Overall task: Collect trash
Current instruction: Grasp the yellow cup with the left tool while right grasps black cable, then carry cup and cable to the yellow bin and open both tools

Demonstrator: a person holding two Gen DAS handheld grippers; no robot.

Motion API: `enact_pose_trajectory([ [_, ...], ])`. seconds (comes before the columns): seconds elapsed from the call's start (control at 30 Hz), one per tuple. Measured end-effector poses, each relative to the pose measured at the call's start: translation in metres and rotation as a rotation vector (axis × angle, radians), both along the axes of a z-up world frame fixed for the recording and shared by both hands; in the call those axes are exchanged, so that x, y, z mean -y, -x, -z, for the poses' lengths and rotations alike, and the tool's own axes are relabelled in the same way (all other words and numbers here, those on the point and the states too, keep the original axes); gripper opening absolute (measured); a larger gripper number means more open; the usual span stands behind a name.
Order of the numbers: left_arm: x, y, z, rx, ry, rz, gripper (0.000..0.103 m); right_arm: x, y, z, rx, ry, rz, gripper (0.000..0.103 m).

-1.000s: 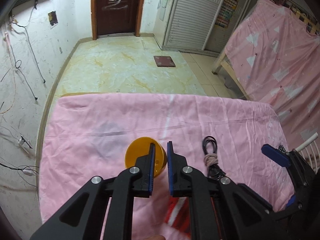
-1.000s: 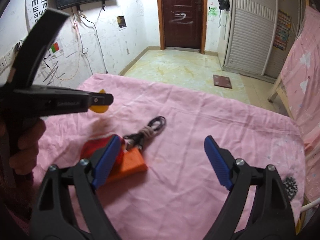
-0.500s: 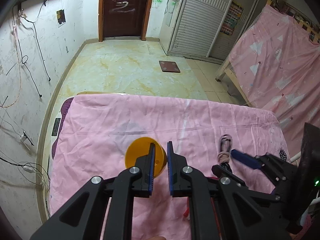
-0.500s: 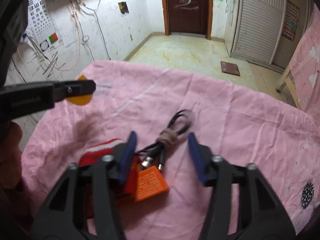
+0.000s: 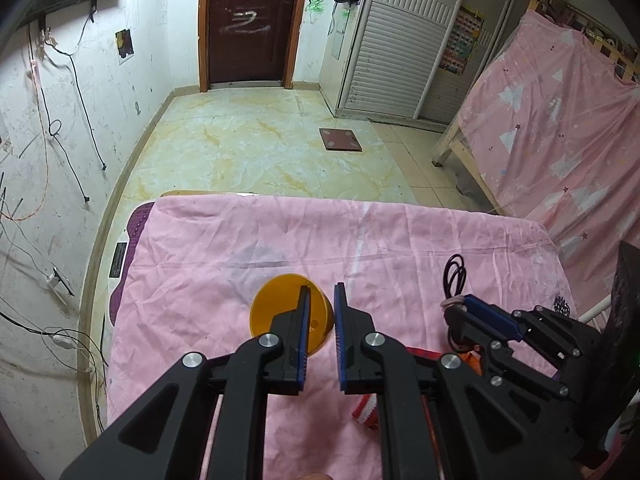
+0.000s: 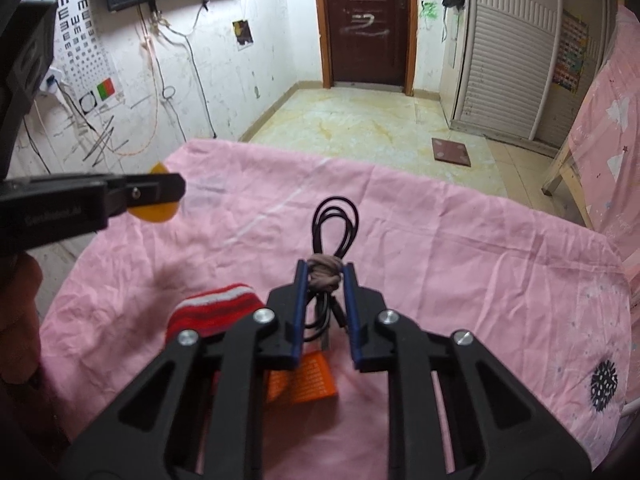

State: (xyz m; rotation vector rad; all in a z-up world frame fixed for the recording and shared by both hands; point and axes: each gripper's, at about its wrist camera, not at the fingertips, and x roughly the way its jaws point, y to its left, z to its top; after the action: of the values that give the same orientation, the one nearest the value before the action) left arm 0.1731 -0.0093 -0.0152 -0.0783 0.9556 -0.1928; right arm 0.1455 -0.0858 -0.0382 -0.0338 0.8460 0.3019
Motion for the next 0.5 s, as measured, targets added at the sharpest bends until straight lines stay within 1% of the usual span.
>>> enact_pose_trajectory([
  [0.27,0.021,0.015,-0.018,0.042,-0.03,0.026,0.004,0.026,0.021,-0.019,0.061,-0.037,0.049,0.016],
  [0.5,0.051,0.029,-0.03,0.066,-0.056,0.068,0.004,0.065,0.042,-0.032,0.107,-0.071,0.12,0.016],
])
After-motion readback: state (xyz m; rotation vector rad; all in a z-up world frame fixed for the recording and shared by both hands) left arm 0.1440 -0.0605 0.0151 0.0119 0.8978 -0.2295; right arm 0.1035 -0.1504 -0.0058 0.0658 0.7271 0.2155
